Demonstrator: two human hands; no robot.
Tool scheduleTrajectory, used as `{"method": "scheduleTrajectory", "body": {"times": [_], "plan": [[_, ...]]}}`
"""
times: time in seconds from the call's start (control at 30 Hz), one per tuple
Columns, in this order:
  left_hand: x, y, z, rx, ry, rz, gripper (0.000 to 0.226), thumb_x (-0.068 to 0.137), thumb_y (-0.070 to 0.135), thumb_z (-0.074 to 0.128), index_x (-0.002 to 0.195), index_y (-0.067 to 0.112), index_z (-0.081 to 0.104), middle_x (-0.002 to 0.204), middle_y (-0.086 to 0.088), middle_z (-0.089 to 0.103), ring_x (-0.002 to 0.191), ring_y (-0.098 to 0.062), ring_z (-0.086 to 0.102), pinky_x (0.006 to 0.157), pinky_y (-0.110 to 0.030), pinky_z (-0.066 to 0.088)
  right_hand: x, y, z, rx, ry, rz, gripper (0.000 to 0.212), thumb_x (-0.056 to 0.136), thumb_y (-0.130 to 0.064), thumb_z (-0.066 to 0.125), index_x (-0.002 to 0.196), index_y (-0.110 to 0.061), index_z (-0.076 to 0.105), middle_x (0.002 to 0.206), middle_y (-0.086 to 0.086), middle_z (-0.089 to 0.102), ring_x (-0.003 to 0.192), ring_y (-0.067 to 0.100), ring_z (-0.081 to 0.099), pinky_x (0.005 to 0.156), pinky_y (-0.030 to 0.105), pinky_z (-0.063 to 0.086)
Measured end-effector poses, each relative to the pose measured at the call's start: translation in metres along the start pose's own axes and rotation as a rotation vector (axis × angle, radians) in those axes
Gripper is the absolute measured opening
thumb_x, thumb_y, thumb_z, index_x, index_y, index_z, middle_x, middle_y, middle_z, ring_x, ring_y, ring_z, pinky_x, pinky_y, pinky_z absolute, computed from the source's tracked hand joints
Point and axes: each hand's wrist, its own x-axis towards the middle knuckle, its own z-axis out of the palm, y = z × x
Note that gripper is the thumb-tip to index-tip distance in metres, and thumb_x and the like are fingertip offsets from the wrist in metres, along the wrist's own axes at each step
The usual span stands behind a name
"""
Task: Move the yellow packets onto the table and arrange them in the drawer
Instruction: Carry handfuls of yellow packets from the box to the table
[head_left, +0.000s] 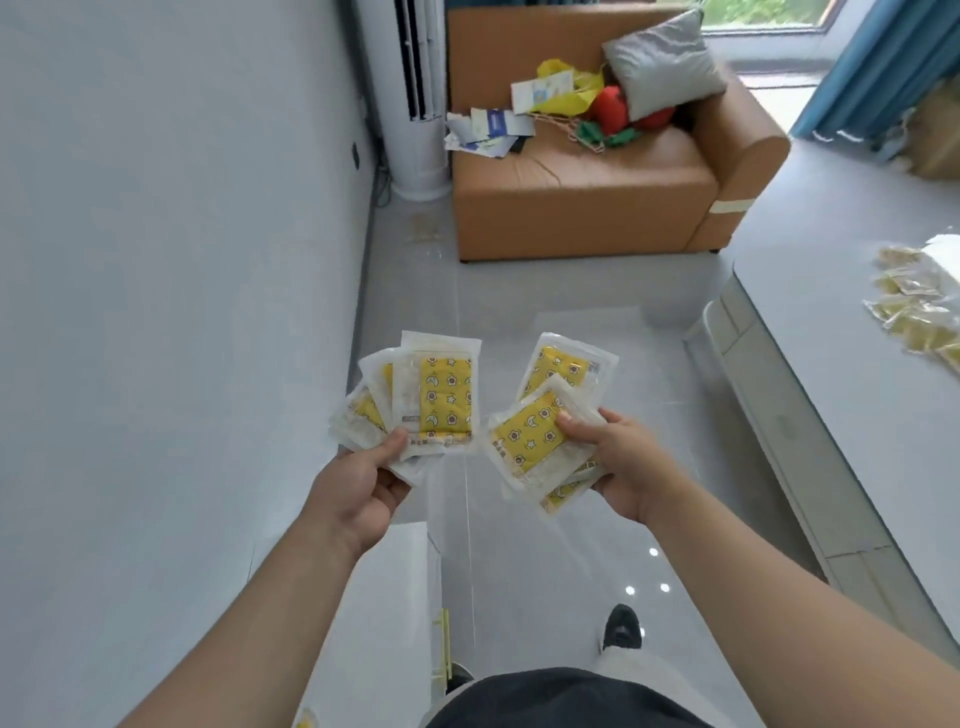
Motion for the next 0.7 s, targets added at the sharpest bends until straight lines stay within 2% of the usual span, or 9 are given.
{"method": "scheduleTrajectory", "body": {"times": [0.27,0.47,0.6,0.7], "plan": [[0.010,-0.060,0.163,0.211,-0.175,-0.033,0.035,0.096,0.002,0.060,0.128,0.014,0.064,0.117,-0.007,0.074,0.104,-0.025,0.073,0.080,-0.036,0.062,-0.012,-0.040,-0.146,0.207,0.149,-0.101,0.033,0.091,-0.007,0.072,0.124,-0.010,0.065,0.110,0.014,0.077,0.102,0.037,0.074,0.096,0.057,0.055],[0.013,-0.131,0.283,0.292,-0.238,-0.070,0.036,0.096,0.004,0.060,0.131,0.014,0.063,0.117,-0.007,0.074,0.108,-0.025,0.071,0.091,-0.040,0.056,-0.016,-0.069,-0.279,0.289,0.253,-0.151,0.034,0.092,-0.009,0.072,0.125,-0.009,0.065,0.109,0.013,0.077,0.099,0.036,0.075,0.091,0.054,0.058],[0.012,-0.184,0.356,0.326,-0.260,-0.106,0.034,0.095,0.003,0.061,0.127,0.014,0.064,0.112,-0.005,0.076,0.099,-0.021,0.074,0.080,-0.036,0.059,-0.024,-0.082,-0.361,0.367,0.319,-0.163,0.030,0.093,-0.009,0.071,0.122,-0.009,0.067,0.109,0.013,0.077,0.101,0.036,0.074,0.095,0.054,0.056],[0.012,-0.216,0.402,0.374,-0.291,-0.133,0.034,0.095,0.002,0.060,0.128,0.013,0.064,0.111,-0.006,0.076,0.096,-0.021,0.075,0.079,-0.036,0.058,-0.030,-0.088,-0.409,0.431,0.373,-0.171,0.029,0.093,-0.009,0.070,0.121,-0.009,0.067,0.109,0.012,0.077,0.100,0.036,0.074,0.096,0.055,0.056]]}}
